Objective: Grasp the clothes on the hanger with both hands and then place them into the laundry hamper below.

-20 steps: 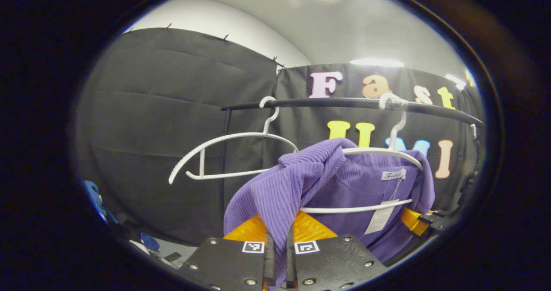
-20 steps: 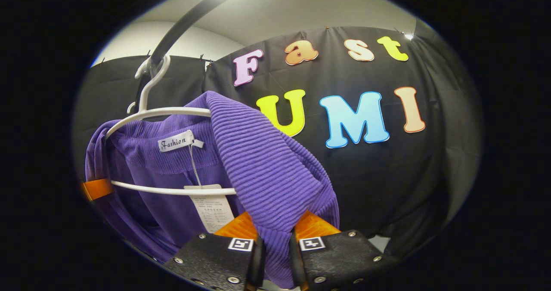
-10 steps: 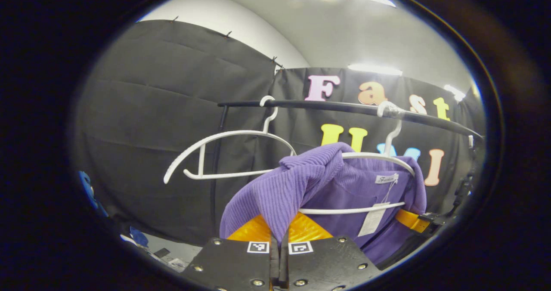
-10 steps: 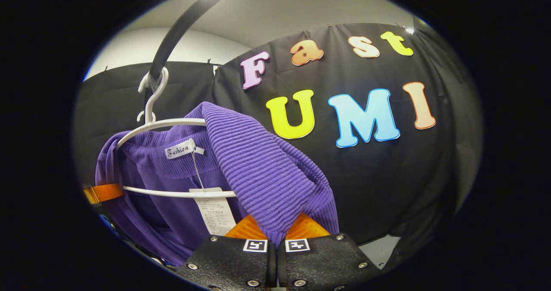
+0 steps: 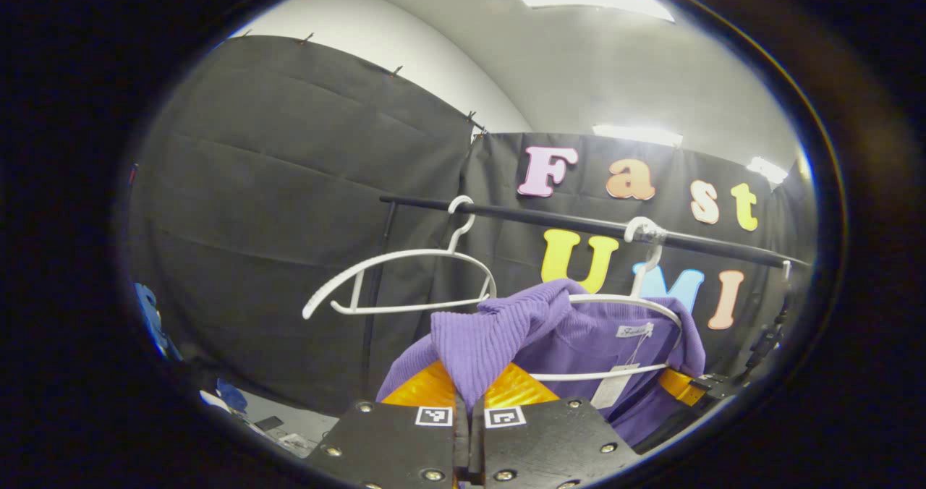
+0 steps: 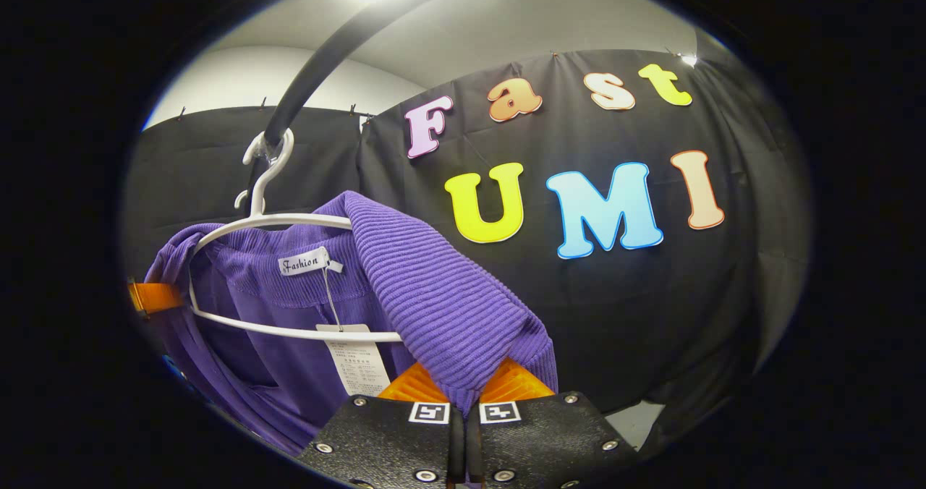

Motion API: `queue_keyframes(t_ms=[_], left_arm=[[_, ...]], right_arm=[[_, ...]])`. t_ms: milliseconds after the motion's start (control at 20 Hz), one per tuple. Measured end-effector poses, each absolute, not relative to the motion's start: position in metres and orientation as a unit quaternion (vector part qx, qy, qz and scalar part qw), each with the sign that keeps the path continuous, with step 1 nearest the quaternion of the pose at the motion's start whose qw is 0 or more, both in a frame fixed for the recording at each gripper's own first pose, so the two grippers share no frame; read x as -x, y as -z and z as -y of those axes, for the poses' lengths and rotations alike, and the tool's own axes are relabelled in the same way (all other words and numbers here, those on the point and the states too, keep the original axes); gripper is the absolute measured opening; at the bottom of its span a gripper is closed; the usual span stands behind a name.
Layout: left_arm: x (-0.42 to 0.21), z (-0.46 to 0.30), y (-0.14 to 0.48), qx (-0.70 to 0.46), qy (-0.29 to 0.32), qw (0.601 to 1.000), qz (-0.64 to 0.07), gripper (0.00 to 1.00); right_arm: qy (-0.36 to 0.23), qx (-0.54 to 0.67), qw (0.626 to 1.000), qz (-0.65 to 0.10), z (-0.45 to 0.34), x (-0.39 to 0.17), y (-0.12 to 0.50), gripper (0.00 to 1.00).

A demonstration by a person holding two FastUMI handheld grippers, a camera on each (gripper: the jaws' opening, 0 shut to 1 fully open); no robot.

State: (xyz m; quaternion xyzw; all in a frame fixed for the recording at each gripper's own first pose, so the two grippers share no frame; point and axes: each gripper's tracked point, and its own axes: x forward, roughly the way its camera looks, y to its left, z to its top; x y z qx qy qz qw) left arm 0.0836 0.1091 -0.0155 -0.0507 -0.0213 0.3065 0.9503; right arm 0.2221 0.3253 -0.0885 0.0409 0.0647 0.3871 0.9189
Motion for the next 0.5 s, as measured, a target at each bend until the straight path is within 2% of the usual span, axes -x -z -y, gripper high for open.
queue_keyframes(t_ms=[400,500], left_arm=[[-0.076,-0.132,-0.016,0.038,-0.296,0.954,0.032,0.0],[-0.077,-0.141,-0.024,0.037,-0.288,0.957,0.029,0.04]], right_arm=[[-0.368,-0.047,0.927,-0.056,-0.319,-0.207,0.086,0.01],[-0.36,-0.047,0.93,-0.055,-0.32,-0.204,0.082,0.01]])
